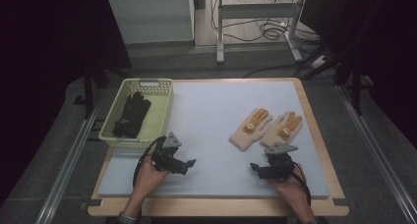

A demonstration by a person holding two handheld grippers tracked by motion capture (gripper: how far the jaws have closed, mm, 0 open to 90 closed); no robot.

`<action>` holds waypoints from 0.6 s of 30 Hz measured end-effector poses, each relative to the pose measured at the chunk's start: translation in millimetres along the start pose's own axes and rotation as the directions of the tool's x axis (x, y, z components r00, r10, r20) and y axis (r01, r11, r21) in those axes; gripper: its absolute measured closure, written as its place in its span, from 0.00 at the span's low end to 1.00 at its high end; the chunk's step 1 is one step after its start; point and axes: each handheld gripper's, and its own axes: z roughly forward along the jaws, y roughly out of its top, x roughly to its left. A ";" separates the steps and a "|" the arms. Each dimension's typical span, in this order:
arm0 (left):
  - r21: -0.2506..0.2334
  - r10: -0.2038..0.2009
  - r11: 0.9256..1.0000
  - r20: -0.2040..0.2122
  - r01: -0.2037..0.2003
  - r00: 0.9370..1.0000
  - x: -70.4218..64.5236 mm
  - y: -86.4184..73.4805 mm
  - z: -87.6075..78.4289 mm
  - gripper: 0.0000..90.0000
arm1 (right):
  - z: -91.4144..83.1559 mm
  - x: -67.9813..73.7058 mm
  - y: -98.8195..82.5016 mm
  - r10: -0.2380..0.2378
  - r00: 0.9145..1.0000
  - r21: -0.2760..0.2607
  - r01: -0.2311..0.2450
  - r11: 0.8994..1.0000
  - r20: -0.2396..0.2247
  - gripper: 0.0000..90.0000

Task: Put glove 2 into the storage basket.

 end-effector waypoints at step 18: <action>0.042 -0.048 0.998 -0.029 0.050 0.998 3.2 -26.0 10.5 0.02 | -2.5 -1.2 0.5 0.025 1.000 -0.009 -0.025 1.000 -0.008 0.33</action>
